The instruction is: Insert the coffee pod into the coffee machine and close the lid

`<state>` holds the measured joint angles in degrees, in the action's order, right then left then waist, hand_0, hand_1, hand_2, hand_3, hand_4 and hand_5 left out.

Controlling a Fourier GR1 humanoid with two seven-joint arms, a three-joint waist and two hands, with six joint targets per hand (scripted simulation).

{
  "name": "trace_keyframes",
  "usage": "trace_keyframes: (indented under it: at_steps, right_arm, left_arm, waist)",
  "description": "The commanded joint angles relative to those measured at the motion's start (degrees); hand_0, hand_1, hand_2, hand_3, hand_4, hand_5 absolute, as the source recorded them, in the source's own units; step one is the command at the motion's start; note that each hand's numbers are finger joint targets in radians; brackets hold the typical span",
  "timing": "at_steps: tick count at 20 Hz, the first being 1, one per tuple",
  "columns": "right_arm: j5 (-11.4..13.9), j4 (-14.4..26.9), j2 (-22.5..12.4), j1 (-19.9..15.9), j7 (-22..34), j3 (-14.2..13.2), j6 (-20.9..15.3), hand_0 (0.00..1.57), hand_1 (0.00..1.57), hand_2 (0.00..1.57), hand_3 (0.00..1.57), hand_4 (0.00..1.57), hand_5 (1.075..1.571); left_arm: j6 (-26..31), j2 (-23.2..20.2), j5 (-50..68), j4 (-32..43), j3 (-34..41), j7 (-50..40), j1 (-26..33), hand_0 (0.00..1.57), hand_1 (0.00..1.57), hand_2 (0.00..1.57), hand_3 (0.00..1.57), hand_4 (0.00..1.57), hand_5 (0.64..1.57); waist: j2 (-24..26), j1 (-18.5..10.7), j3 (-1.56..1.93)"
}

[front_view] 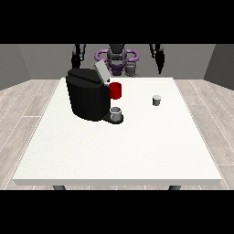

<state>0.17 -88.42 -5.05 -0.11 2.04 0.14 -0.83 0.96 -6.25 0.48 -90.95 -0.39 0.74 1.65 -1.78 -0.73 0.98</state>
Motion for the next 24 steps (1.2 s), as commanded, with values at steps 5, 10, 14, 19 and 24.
trace_keyframes:
  at_steps: [5,10,14,19,24]
  right_arm:
    - [-0.4,0.9,0.4,-0.1,0.3,-0.5,0.6,0.00,0.00,0.00,0.00,0.13,1.571]
    - [-0.5,-3.2,3.9,-2.2,-6.6,-2.7,-5.0,0.00,0.00,0.00,0.00,0.09,1.571]
    - [1.5,-2.6,5.0,-4.5,-10.4,1.0,-7.0,0.00,0.00,0.00,0.00,0.27,1.571]
    - [0.4,-4.8,5.0,-2.7,-8.3,3.3,-7.1,0.00,0.00,0.00,0.00,0.17,1.571]
    - [-0.5,-8.8,4.5,-4.7,-4.7,3.0,-4.6,0.00,0.00,0.00,0.00,0.19,1.571]
  left_arm:
    - [6.3,-3.9,1.7,1.9,2.8,8.4,-0.8,0.00,0.00,0.00,0.00,0.00,1.571]
    - [8.4,-11.8,-0.3,7.9,7.7,9.2,-6.5,0.00,0.00,0.00,0.00,0.00,1.571]
    - [12.4,-18.8,4.2,15.8,14.4,4.1,-16.7,0.00,0.00,0.00,0.00,0.00,1.571]
    - [14.0,-20.1,0.2,25.2,13.0,7.3,-19.2,0.00,0.00,0.00,0.00,0.00,1.571]
    - [10.6,-19.6,-2.7,36.0,14.4,9.5,-22.9,0.00,0.00,0.00,0.00,0.00,1.571]
  waist:
    - [2.4,-0.2,-0.99]
    - [-0.4,4.9,-0.99]
    - [-6.8,7.6,-0.99]
    - [-6.7,9.9,-1.00]
    - [-8.5,11.6,-1.02]
